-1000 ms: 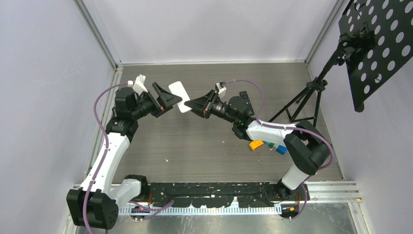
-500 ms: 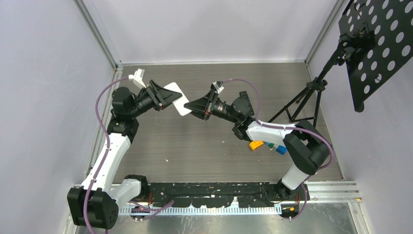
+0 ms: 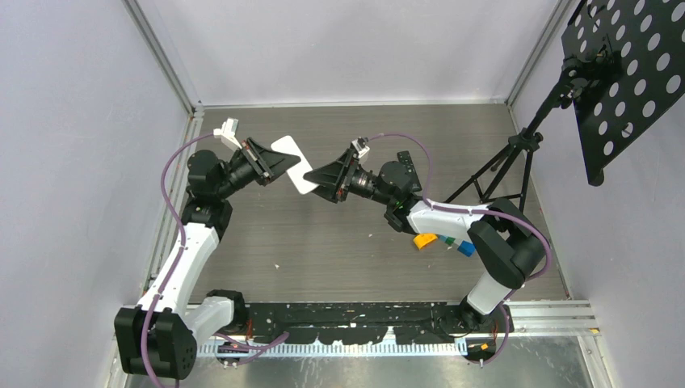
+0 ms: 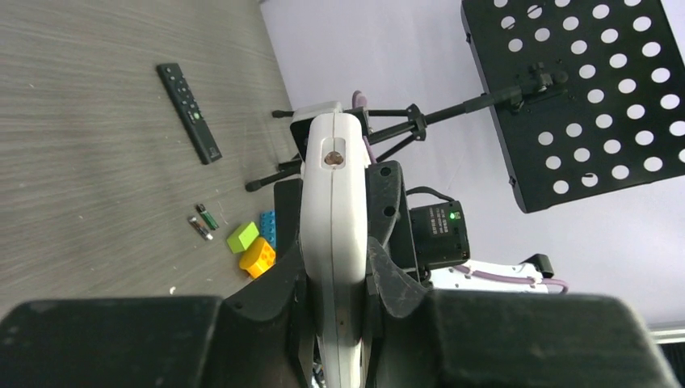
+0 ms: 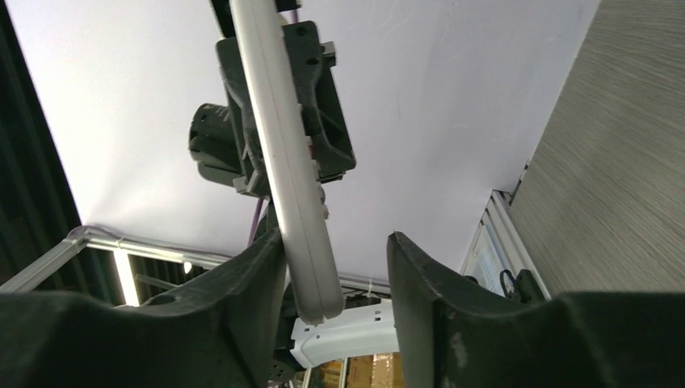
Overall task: Load the batteries into the remote control
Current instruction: Adjust the remote control, then remove the battery cover from the remote control.
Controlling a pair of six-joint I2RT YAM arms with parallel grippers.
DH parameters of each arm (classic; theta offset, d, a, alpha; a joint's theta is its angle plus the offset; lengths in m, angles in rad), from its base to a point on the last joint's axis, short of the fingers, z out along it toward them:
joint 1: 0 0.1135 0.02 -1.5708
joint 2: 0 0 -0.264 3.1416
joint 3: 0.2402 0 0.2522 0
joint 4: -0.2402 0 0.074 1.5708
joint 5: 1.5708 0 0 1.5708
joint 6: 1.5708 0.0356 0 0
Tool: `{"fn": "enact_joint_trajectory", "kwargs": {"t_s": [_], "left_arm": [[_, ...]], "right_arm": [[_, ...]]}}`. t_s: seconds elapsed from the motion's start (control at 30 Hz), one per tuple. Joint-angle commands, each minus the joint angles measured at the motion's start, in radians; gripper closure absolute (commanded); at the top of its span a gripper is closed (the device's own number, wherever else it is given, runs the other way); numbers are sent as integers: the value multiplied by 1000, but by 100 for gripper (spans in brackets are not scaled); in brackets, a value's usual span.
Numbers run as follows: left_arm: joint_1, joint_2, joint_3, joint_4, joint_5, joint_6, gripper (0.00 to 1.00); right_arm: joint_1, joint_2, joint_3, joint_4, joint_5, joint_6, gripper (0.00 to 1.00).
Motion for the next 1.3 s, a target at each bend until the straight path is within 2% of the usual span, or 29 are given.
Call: {"fn": "enact_joint_trajectory", "kwargs": {"t_s": [0.0, 0.1, 0.17, 0.37, 0.43, 0.5, 0.63, 0.77, 0.87, 0.93, 1.07, 1.17, 1.27], "left_arm": [[1, -45, -19, 112, -58, 24, 100], [1, -52, -29, 128, -74, 15, 100], [2, -55, -29, 132, -80, 0, 100], [2, -28, -13, 209, -102, -180, 100], [1, -26, 5, 190, -121, -198, 100], [2, -30, 22, 155, -146, -196, 100], [1, -28, 33, 93, -190, -207, 100], [2, -7, 5, 117, -184, -222, 100], [-2, 4, -18, 154, -150, -208, 100], [-6, 3, -35, 146, -136, -181, 100], [-6, -24, -85, 136, -154, -127, 100], [-6, -31, -92, 115, -176, -85, 100], [-6, -23, -90, 114, -188, -62, 100]], "right_arm": [[30, -18, 56, -90, 30, -39, 42], [46, -20, 58, -116, 46, -48, 42], [46, -15, 50, -108, 53, -43, 46], [46, 25, 12, 29, 34, -6, 88], [47, 29, -9, 53, 32, -17, 96], [46, 25, -33, 82, 32, -33, 99], [41, 10, -92, 111, 49, -68, 97], [35, 7, -98, 134, 58, -48, 94], [24, 14, -64, -33, 85, -34, 74], [14, 29, -46, -119, 94, -30, 64], [11, 52, -51, -147, 94, -2, 52], [11, 46, -62, -152, 94, 4, 50], [11, 30, -70, -168, 97, 3, 53]]}}
